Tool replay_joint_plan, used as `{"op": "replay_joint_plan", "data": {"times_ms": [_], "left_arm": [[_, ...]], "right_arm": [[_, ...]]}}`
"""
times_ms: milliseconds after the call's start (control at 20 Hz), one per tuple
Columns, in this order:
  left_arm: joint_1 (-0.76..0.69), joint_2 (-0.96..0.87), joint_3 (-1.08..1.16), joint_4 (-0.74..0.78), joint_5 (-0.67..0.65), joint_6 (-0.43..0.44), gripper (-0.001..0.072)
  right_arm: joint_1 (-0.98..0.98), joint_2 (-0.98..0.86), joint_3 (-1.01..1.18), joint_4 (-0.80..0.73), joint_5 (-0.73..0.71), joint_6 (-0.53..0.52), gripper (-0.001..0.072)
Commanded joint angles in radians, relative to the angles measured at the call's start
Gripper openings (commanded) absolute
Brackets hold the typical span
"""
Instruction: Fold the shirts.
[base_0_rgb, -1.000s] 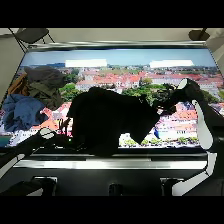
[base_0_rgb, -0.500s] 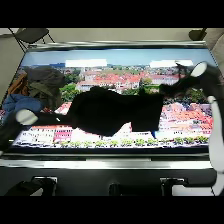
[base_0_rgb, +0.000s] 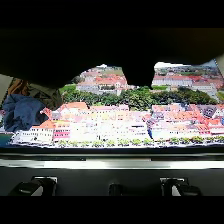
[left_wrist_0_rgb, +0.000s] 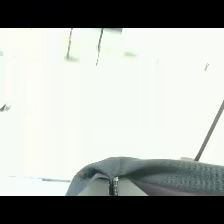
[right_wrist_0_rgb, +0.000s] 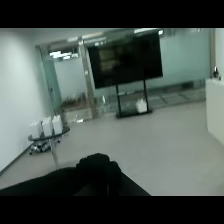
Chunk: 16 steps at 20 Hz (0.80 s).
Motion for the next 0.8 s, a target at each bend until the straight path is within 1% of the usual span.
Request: {"op": "replay_joint_plan", "data": {"times_ms": [0, 150, 250, 350, 450, 550, 650, 750], "left_arm": [[0.012, 0.013, 0.074, -0.075, -0.032, -0.011, 0.0031], [0.012, -0.004, 0.061, -0.074, -0.034, -0.011, 0.0031], [0.012, -0.029, 0.016, -0.074, -0.056, -0.011, 0.0032], [0.012, -0.079, -0.064, -0.074, -0.089, -0.011, 0.0031], [0.005, -0.149, -0.194, -0.074, -0.095, -0.011, 0.0032], [-0.014, -0.245, -0.326, -0.075, -0.091, -0.011, 0.0031], [-0.036, -0.386, -0.432, -0.076, -0.068, -0.005, 0.0031], [-0.051, -0.539, -0.453, -0.094, -0.039, 0.011, 0.0031]], "right_arm": [[0.000, 0.145, 0.006, -0.131, 0.019, 0.053, 0.0041], [0.000, 0.152, 0.005, -0.187, 0.014, 0.058, 0.0041], [0.000, 0.123, 0.005, -0.197, 0.063, 0.058, 0.0042], [0.000, 0.056, 0.005, -0.209, 0.192, 0.057, 0.0042], [0.000, -0.057, -0.004, -0.238, 0.390, 0.050, 0.0043], [0.000, -0.206, -0.034, -0.295, 0.494, 0.042, 0.0043], [0.000, -0.379, -0.074, -0.296, 0.481, 0.042, 0.0044], [0.000, -0.565, -0.085, -0.293, 0.410, 0.095, 0.0044]]}}
